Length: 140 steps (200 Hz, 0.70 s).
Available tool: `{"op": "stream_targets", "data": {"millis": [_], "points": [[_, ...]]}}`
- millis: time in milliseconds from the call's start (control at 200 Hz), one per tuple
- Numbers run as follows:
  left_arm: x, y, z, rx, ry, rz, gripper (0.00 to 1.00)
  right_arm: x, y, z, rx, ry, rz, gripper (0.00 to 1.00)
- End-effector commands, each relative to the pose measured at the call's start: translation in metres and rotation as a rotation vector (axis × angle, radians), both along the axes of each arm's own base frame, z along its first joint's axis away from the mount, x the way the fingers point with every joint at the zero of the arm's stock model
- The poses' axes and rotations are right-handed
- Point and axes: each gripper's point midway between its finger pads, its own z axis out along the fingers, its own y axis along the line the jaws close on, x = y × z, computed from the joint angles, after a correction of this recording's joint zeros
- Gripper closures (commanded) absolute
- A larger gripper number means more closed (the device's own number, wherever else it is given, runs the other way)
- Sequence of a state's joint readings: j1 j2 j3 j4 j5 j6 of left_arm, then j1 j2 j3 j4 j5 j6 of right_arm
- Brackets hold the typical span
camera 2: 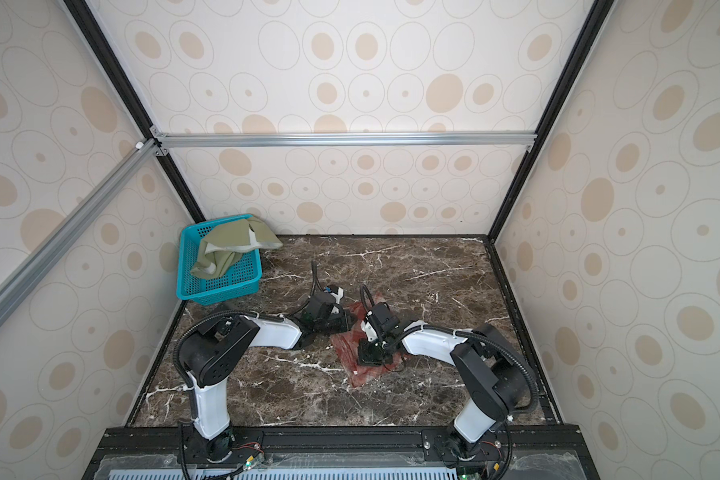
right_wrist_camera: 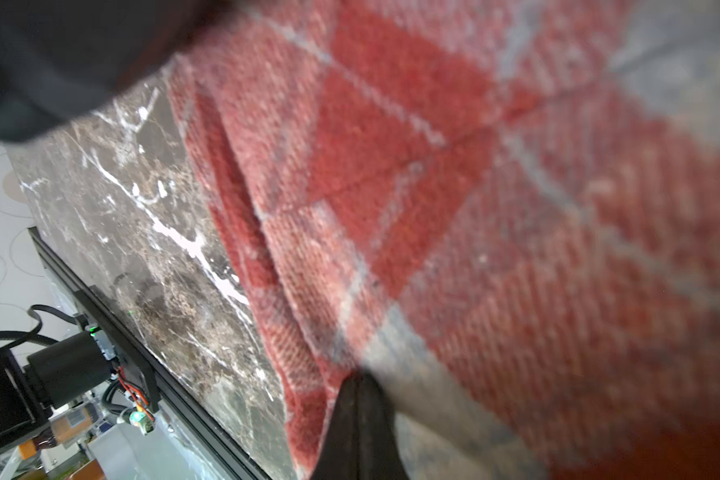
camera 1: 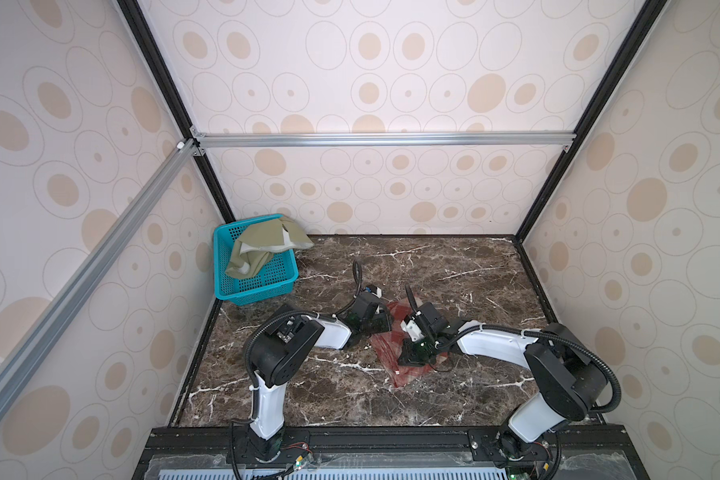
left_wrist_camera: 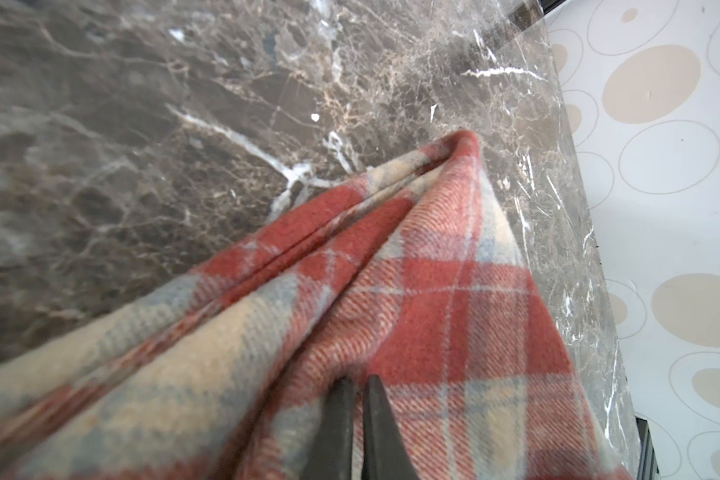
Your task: Fold and stack the skirts
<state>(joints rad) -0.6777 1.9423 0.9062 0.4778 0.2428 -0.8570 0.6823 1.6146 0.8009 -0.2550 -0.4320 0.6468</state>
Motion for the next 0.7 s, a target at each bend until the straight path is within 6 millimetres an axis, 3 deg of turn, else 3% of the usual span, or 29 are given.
{"op": "stream_targets", "data": {"millis": [0,95,215,335,430,545,695], "points": [[0.016,0.005,-0.008,0.007,0.007,0.045,0.91,-0.015,-0.004,-0.022,-0.037,0.091,0.002,1.0],[0.021,0.006,-0.008,0.022,-0.004,0.045,0.91,-0.009,0.003,-0.011,-0.009,0.085,0.008,1.0],[0.028,0.001,0.011,0.02,-0.044,0.027,0.91,0.011,0.008,0.027,0.049,0.049,-0.016,1.0],[0.024,-0.008,0.05,-0.033,-0.083,-0.013,0.9,0.04,-0.01,0.073,0.095,-0.02,-0.085,0.98],[0.016,-0.013,0.073,-0.056,-0.098,-0.039,0.89,0.066,-0.043,0.1,0.058,-0.126,-0.156,0.94],[0.0,-0.028,0.089,-0.088,-0.103,-0.091,0.88,0.097,-0.083,0.108,0.011,-0.196,-0.258,0.93],[-0.029,-0.059,0.092,-0.131,-0.078,-0.165,0.89,0.122,-0.093,0.097,0.024,-0.192,-0.264,0.95]]}}
